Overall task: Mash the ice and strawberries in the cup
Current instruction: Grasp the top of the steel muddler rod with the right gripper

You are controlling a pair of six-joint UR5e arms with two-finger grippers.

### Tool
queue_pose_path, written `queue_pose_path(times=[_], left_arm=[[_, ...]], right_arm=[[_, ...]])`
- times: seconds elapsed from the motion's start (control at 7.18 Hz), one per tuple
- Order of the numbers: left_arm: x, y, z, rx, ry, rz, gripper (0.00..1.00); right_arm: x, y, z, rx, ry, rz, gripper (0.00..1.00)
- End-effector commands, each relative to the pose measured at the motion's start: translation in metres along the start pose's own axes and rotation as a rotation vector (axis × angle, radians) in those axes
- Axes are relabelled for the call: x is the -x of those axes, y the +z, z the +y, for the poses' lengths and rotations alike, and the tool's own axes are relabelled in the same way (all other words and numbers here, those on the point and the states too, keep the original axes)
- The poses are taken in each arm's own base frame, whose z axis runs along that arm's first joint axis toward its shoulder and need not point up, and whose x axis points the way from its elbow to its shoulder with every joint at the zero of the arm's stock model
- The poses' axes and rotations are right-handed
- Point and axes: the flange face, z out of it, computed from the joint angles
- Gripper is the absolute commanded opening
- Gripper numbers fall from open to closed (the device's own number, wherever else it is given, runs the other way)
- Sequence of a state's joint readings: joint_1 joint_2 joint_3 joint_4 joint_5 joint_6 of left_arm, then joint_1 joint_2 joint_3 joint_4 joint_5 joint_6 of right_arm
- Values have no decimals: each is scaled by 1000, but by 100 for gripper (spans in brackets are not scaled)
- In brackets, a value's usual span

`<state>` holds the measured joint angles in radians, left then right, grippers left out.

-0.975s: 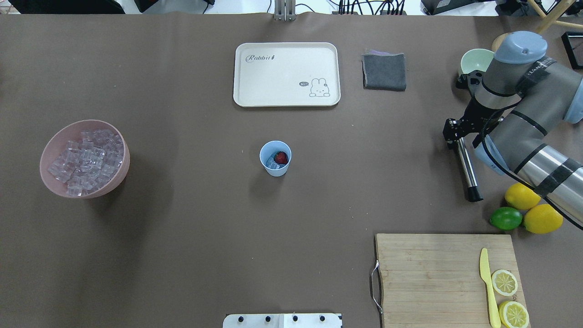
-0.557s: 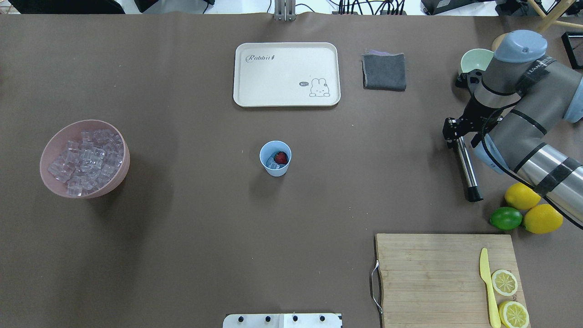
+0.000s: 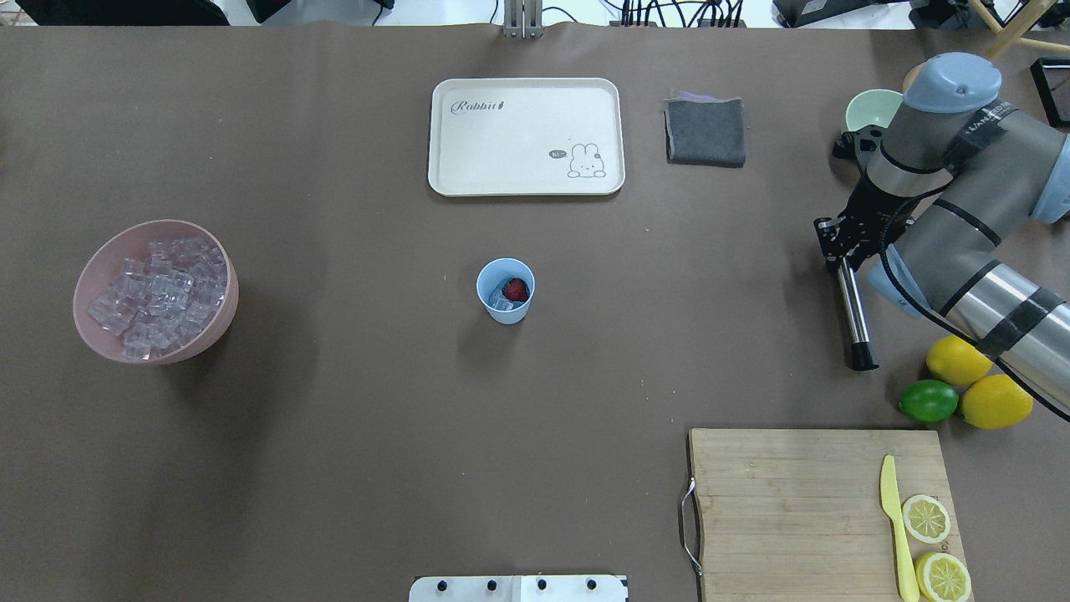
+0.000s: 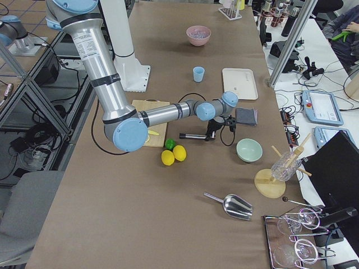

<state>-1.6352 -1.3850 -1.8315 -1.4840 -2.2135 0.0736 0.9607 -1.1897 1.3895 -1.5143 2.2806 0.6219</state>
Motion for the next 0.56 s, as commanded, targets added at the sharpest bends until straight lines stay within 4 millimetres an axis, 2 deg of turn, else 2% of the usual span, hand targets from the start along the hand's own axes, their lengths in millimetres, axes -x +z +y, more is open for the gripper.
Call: queue_pose_path(times=[0.0,0.28,0.42], left_arm=[[0,1,0,2,-1,0,98],[2,3,0,6,-3,0,98],[6,9,1,18,-12,7,98]], right_arm=[[22,-26,-5,-49,-58,-19,0],[40,-48,0,-83,-82,-37,0],[46,-50,1,-111,-135,-4,0]])
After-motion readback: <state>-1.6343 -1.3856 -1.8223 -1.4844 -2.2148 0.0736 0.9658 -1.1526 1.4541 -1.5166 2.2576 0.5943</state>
